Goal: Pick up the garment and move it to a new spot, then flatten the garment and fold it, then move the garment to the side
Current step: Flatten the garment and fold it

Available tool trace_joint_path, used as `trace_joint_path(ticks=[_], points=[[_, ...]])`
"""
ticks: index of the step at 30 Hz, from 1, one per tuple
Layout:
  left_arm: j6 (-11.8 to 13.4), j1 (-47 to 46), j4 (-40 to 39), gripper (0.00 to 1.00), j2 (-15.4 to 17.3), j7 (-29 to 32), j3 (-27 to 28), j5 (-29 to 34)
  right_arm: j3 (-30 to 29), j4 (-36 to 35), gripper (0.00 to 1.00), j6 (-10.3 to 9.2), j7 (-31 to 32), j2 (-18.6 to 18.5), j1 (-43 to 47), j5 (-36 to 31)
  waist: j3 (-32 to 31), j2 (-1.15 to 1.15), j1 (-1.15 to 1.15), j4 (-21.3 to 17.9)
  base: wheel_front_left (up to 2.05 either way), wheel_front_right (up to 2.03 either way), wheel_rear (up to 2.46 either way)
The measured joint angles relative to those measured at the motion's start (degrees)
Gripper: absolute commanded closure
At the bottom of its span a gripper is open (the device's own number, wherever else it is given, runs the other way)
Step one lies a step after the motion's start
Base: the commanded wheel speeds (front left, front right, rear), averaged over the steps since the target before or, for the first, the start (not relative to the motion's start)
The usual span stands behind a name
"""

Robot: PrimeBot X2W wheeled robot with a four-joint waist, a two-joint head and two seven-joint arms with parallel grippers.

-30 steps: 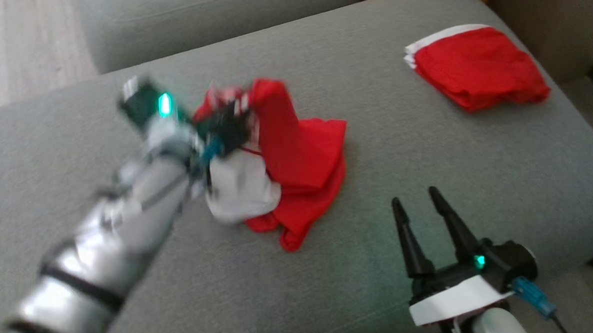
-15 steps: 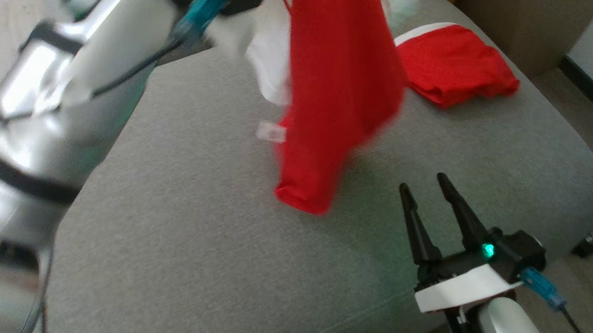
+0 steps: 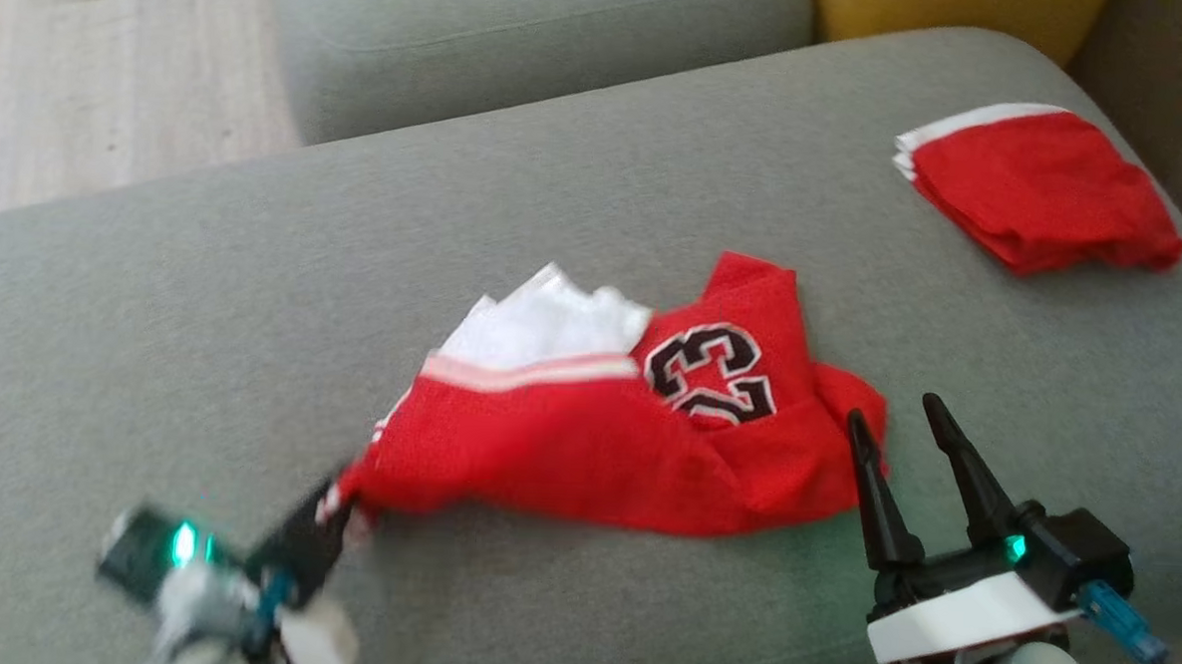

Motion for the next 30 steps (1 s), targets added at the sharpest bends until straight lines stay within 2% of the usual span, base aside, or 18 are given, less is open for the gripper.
trace_joint_path(ticks=[4,5,9,10,11,17,20,24,25,27,30], points=[[5.84,7.62,-1.26,1.0,-0.13,0.0,1.6,-0.24,-0.46,-0.2,0.0,0.0,0.0,-0.05,1.12,0.0,-0.4,0.0,0.0,1.72,0.0,0.0,0.0],[5.84,7.62,-1.26,1.0,-0.13,0.0,1.6,-0.24,-0.46,-0.2,0.0,0.0,0.0,-0.05,1.12,0.0,-0.4,0.0,0.0,1.72,0.0,0.0,0.0],[9.88,12.51,-1.77,1.0,-0.64,0.0,4.54,-1.7,-0.92,-0.22,0.0,0.0,0.0,-0.15,2.41,0.0,-0.68,0.0,0.0,2.95,0.0,0.0,0.0],[10.65,13.42,-1.85,0.65,-0.86,0.0,4.93,-1.91,-0.9,-0.23,0.0,0.0,0.0,-0.2,2.4,0.0,-0.76,0.0,0.0,3.15,0.0,0.0,0.0],[11.14,14.32,-1.88,0.0,-1.24,0.0,5.53,-2.71,-0.9,-0.23,0.0,0.0,0.0,-0.23,2.39,0.0,-0.84,0.0,0.0,3.28,0.0,0.0,0.0],[15.39,18.35,-9.49,0.0,-2.27,0.02,9.31,-3.65,-0.74,-0.23,0.0,0.0,0.0,-0.67,2.38,0.0,-0.75,0.0,0.0,3.23,0.0,0.0,0.0],[15.84,17.41,-15.48,0.0,-1.63,0.02,10.4,-2.4,-0.74,-0.24,0.0,0.0,0.0,-0.76,2.38,0.0,-0.42,0.0,0.0,3.15,0.0,0.0,0.0],[11.39,10.97,-17.52,0.0,-1.48,1.59,9.05,-2.03,-0.21,-0.24,0.0,0.0,0.0,-0.91,2.18,0.0,0.48,0.0,0.0,3.01,0.0,0.0,0.0],[9.11,6.07,-16.5,0.0,-2.32,2.64,8.06,-2.03,0.38,-0.24,0.0,0.0,0.0,-1.04,1.86,0.0,1.32,0.0,0.0,2.73,0.0,0.0,0.0],[6.43,0.35,-13.22,0.0,-3.6,4.87,7.25,-2.12,0.91,-0.26,0.0,0.0,0.0,-1.14,1.08,0.01,2.4,0.0,0.0,2.32,0.0,0.0,0.0],[4.13,-7.38,-10.1,0.0,-5.41,4.97,6.6,-2.22,1.19,-0.51,0.0,0.0,0.0,-1.37,-1.12,0.0,4.31,0.0,0.0,1.55,0.0,0.0,0.0]])
